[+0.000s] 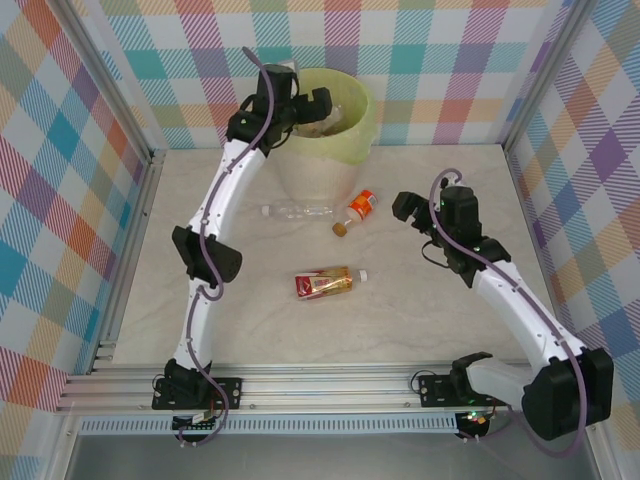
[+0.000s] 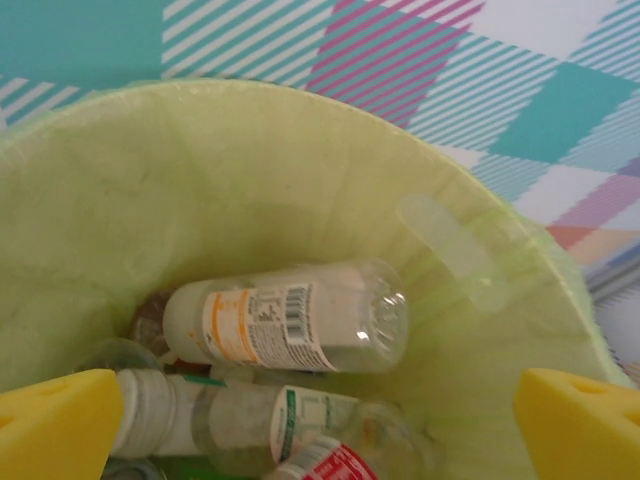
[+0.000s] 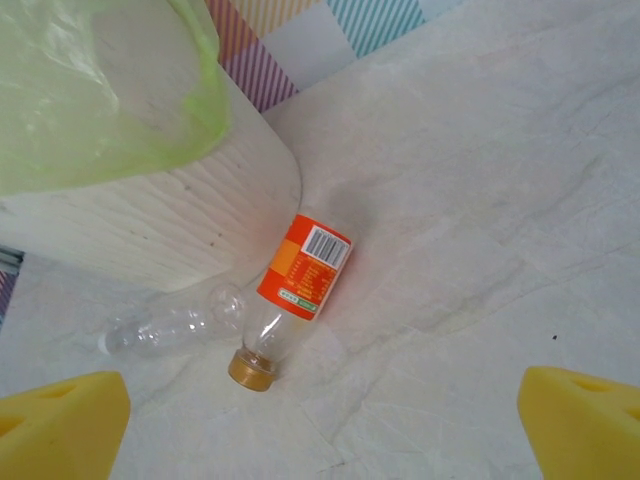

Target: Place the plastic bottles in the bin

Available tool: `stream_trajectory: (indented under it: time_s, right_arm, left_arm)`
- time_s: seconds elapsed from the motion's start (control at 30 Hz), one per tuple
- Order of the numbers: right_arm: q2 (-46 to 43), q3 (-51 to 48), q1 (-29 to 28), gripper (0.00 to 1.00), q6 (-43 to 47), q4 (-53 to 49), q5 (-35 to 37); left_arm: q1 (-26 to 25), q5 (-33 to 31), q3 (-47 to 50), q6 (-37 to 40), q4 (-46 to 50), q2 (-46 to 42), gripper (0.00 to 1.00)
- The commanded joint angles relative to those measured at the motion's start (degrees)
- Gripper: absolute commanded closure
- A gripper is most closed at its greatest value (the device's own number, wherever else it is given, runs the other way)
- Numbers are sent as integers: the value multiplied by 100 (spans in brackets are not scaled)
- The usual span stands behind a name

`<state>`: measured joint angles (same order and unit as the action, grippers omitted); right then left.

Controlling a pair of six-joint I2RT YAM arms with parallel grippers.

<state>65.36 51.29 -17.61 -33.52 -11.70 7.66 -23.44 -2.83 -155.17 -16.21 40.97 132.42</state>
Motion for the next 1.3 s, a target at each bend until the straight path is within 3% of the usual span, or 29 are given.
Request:
stream_trajectory:
  time_s: [0.0, 0.37, 0.6, 0.83, 1.07, 1.27]
  right_arm:
    - [200, 65, 30, 0, 204, 0, -332]
    - [566, -84, 5, 0, 1325, 323, -1882]
    - [637, -194, -181, 2, 2651, 215, -3158]
    - [932, 218, -822, 2, 4047, -651, -3262]
    - [1680, 888, -1687, 1, 5741, -1640, -2850]
    - [2542, 1518, -2207, 0, 6809, -2295, -2508]
  left_arm:
    - [20, 618, 697, -215, -476, -886, 0]
    - [-278, 824, 2588, -73, -1025, -2047, 0]
    - [-372, 790, 4783, -653, -2704, -3173, 0]
    - [-363, 207, 7279, -1259, -4035, -4694, 0]
    - [-289, -617, 9035, -1531, -4023, -6029, 0]
    - [69, -1039, 10383, -2117, -3813, -7017, 0]
